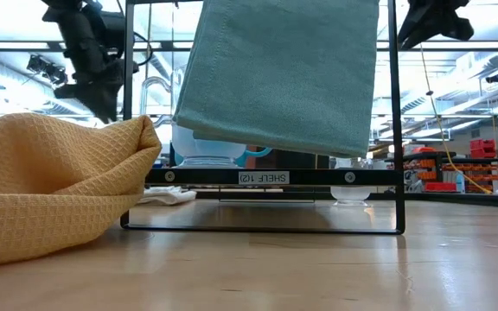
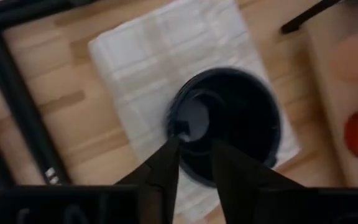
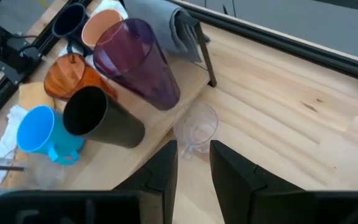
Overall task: Stack small to large cups/mugs on shelf
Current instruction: Put the dark blue mug on the shelf
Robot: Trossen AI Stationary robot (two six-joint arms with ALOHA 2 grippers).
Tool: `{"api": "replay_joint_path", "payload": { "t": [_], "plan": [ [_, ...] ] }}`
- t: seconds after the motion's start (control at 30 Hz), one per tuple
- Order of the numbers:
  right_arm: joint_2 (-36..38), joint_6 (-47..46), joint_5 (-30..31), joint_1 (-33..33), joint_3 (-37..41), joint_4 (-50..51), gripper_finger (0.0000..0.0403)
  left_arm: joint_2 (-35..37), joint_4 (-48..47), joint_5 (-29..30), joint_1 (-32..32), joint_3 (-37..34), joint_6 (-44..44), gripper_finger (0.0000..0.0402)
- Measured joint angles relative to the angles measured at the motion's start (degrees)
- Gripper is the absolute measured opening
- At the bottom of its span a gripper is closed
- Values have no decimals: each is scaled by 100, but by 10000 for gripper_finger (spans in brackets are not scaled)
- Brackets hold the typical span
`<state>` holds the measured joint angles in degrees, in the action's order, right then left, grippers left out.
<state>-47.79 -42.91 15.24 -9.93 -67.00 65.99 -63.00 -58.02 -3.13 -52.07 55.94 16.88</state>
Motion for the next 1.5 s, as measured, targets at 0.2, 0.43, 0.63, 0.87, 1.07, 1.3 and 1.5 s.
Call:
{"api": "replay_joint_path", "payload": {
  "t": [0.2, 0.43, 0.63, 0.87, 1.07, 1.3, 1.5],
  "plan": [
    [-108, 172, -308, 0, 0, -95, 100, 0, -133, 464, 0, -1, -198, 151],
    [-120, 196, -346, 0, 0, -214, 100, -412, -169, 599, 4, -7, -81, 198],
    [-120, 110, -376, 0, 0, -212, 100, -1056, -69, 548, 191, -13, 39, 222],
    [-120, 47, -376, 0, 0, -242, 100, -1566, 449, 539, 503, -11, 39, 222],
    [-120, 43, -376, 0, 0, -358, 100, -1912, 468, 705, 501, -13, -161, 206],
    [-120, -51, -378, 0, 0, -359, 100, -1956, 757, 998, 501, -13, -444, 150],
    [-120, -93, -378, 0, 0, -395, 100, -1950, 858, 832, 468, -11, -807, 29]
  ]
}}
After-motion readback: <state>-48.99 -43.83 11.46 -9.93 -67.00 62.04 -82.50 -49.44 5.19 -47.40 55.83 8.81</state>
